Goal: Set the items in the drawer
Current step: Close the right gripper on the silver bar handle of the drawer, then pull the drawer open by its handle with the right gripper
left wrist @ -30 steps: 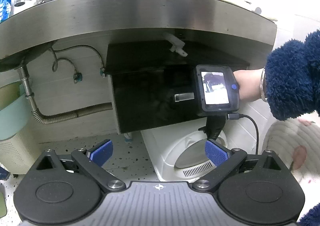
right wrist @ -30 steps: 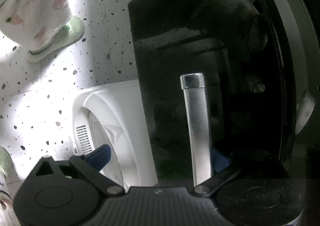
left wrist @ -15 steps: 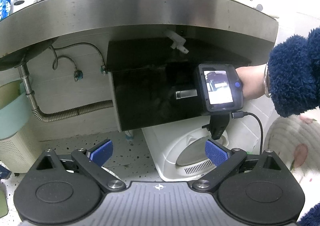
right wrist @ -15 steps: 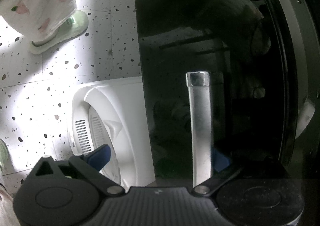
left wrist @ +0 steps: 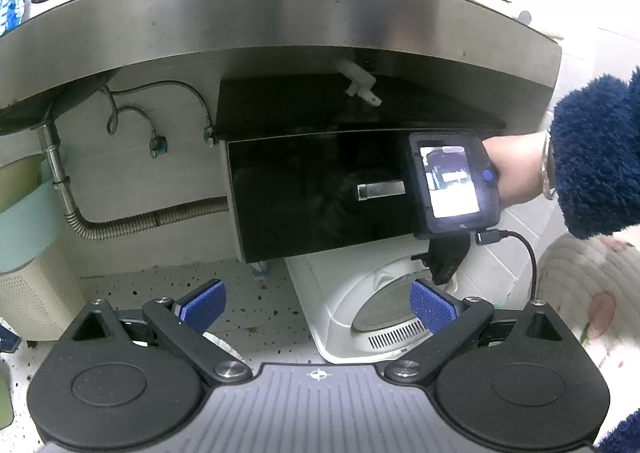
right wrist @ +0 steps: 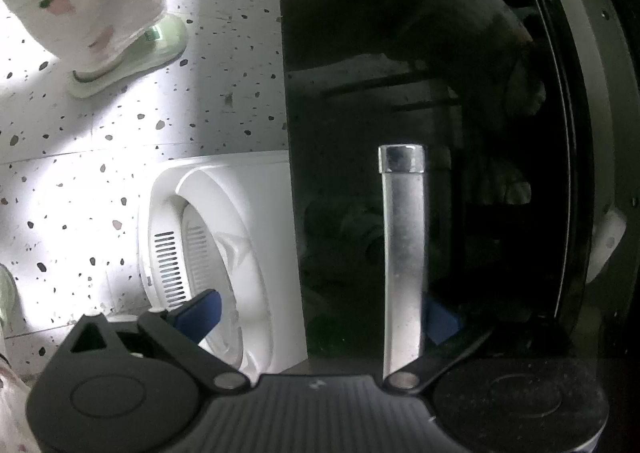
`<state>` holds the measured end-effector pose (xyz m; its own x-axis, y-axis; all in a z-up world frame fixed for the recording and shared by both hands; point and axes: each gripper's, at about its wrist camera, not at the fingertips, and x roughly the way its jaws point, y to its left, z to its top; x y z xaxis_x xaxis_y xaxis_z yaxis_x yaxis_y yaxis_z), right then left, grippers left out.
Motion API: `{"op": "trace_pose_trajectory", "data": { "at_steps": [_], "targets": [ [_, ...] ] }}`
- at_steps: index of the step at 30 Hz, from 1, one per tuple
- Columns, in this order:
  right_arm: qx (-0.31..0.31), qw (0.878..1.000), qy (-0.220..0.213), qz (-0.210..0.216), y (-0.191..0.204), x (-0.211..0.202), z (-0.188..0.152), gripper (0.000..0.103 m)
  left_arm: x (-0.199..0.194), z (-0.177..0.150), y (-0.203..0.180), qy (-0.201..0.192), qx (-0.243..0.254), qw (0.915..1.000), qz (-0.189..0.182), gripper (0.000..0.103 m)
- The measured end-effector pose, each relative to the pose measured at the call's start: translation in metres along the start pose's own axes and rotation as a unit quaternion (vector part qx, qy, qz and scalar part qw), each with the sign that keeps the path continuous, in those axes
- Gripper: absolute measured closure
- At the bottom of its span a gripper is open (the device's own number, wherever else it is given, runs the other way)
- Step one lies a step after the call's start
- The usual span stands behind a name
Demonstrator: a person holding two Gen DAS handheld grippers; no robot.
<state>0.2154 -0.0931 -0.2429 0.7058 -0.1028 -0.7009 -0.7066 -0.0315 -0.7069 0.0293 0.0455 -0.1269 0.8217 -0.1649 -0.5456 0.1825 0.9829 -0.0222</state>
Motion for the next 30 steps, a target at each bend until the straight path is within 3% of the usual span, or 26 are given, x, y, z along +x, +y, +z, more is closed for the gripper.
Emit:
{"op": "trace_pose_trajectory", "data": {
  "at_steps": [30],
  "targets": [
    [0.020, 0.999, -0.024, 0.018, 0.007, -0.018, -0.008, 0.000, 0.002, -0.001, -0.001, 0.000, 0.005, 1.0000, 0.000, 0.004]
  ]
}}
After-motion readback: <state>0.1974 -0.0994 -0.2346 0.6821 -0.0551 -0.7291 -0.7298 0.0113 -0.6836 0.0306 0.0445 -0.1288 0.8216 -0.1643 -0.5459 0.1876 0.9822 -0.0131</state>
